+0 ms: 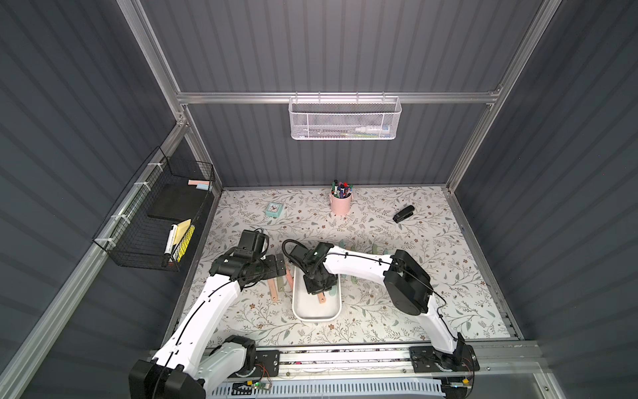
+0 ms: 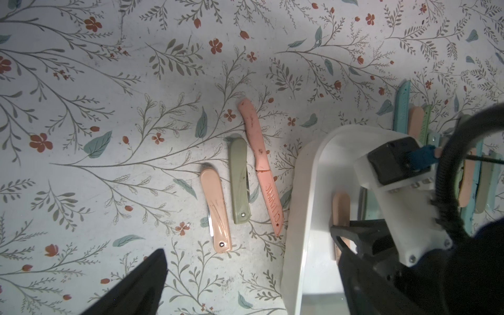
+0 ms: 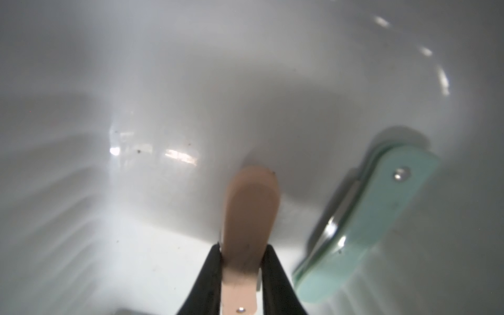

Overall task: Take the fruit knife out of the storage box
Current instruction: Pick up the fruit knife from the storage box, then place the fruit knife at the center of the board.

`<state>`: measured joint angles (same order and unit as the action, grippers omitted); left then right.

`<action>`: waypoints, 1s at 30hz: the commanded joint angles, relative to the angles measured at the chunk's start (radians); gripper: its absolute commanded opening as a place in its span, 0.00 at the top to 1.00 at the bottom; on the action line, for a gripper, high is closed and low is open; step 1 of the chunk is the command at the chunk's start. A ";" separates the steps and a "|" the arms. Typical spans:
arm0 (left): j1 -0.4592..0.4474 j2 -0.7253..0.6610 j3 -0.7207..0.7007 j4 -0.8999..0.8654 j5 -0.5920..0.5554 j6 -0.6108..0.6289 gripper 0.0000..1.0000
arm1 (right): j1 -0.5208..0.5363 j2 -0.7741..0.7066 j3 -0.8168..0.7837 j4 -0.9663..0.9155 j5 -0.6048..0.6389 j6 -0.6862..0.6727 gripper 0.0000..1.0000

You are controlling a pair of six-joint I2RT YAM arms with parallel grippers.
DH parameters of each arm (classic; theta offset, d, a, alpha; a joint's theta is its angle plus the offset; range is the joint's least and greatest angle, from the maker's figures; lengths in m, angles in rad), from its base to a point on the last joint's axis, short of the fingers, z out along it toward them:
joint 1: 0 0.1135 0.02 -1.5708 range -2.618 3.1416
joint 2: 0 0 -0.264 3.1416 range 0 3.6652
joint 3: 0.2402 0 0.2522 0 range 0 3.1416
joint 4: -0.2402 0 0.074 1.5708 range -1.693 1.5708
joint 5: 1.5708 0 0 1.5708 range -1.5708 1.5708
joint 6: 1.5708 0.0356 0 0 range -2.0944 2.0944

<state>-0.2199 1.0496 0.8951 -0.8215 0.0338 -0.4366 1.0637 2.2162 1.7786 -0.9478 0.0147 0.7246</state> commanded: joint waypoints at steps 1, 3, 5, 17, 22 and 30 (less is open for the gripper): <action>-0.004 -0.014 0.002 -0.003 0.007 -0.001 0.01 | -0.032 -0.132 -0.025 0.044 -0.014 -0.027 0.80; -0.004 -0.014 0.002 -0.004 0.007 -0.001 0.01 | -0.069 -0.203 -0.063 0.068 -0.057 -0.037 0.80; -0.004 -0.013 0.002 -0.004 0.007 -0.001 0.01 | -0.108 -0.281 -0.112 0.098 -0.084 -0.048 0.80; -0.004 -0.015 0.000 -0.005 0.006 0.000 0.00 | -0.585 -0.718 -0.511 0.098 -0.058 -0.220 0.79; -0.004 -0.010 -0.001 -0.004 0.008 -0.001 0.01 | -0.790 -0.755 -0.631 0.054 0.047 -0.295 0.79; -0.004 -0.004 0.001 -0.003 0.009 -0.001 0.01 | -0.875 -0.598 -0.670 0.046 0.124 -0.366 0.79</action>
<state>-0.2199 1.0496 0.8951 -0.8192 0.0368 -0.4366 0.1909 1.5803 1.1198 -0.8871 0.1051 0.4126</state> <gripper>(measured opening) 0.994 0.237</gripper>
